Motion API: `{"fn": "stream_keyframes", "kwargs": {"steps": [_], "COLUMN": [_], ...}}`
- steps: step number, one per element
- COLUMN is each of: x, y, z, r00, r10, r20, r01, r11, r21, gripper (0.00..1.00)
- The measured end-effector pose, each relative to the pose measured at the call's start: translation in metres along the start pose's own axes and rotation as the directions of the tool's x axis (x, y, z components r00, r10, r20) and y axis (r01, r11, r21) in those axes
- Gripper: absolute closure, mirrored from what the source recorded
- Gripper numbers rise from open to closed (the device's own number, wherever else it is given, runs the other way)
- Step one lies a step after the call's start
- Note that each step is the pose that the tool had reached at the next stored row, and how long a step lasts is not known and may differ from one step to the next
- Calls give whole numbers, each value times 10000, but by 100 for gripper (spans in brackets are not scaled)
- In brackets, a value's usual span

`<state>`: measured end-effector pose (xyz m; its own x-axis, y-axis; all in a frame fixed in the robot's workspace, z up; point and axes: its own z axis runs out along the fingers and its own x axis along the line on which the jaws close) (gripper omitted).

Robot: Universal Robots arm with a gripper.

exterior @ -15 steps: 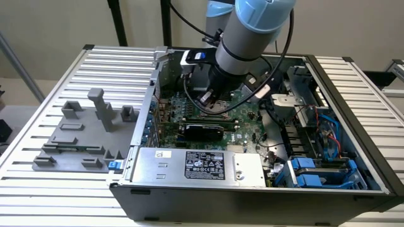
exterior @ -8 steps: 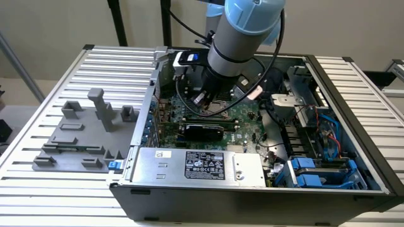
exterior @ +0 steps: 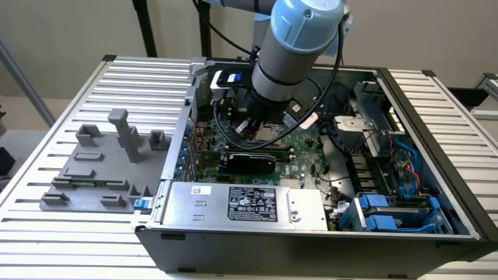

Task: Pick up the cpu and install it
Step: 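Install the second cpu locking lever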

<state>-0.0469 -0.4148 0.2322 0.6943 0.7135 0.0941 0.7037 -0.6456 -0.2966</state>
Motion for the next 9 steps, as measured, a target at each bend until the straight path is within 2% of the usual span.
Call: {"fn": "stream_keyframes", "kwargs": {"steps": [9], "x": [5], "y": [-38], "z": [84], "r00": [10000], "r10": [8], "r20": [38], "r01": [-7], "r11": [10000], "r21": [-37], "gripper": [89]}}
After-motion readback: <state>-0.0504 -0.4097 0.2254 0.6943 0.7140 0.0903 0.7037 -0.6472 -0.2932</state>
